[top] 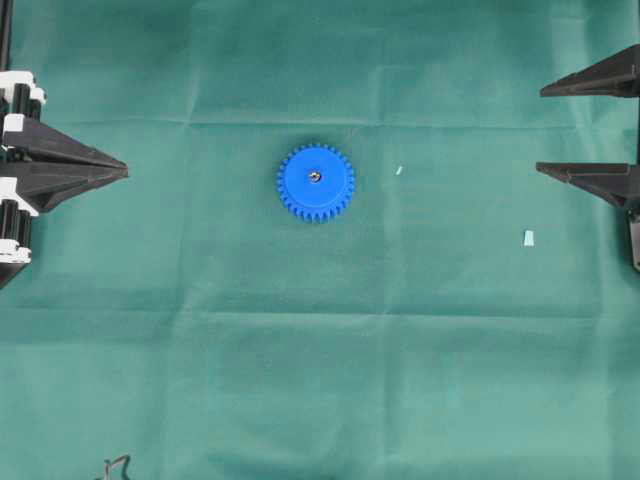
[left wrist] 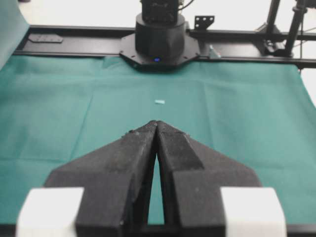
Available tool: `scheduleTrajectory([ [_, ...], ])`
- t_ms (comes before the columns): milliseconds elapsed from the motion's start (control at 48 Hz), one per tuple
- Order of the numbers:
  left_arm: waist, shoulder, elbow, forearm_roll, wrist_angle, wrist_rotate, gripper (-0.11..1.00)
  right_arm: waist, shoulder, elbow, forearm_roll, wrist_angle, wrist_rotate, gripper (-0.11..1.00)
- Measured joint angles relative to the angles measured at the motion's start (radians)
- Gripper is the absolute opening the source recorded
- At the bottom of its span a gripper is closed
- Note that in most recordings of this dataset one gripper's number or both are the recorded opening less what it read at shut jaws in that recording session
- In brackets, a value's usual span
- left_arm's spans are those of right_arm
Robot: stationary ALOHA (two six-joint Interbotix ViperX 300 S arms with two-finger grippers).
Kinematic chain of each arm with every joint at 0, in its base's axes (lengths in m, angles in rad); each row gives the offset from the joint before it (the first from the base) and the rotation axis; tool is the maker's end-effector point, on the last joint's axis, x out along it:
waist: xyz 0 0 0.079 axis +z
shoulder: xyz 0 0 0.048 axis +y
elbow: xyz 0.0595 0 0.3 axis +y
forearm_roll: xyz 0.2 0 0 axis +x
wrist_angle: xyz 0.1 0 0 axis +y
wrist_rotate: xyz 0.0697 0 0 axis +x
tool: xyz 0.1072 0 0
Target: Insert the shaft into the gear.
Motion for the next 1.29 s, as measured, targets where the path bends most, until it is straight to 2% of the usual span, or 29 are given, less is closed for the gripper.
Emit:
scheduleTrajectory([
  [459,0.000,-0.031,-0.003,0.000,0.081,0.002,0.00,0.000,0.000,0.000,0.000,0.025,-0.002,0.95],
  [1292,0.000,-0.041,-0.005,0.000,0.086,0.003,0.00,0.000,0.000,0.000,0.000,0.026,0.000,0.95],
])
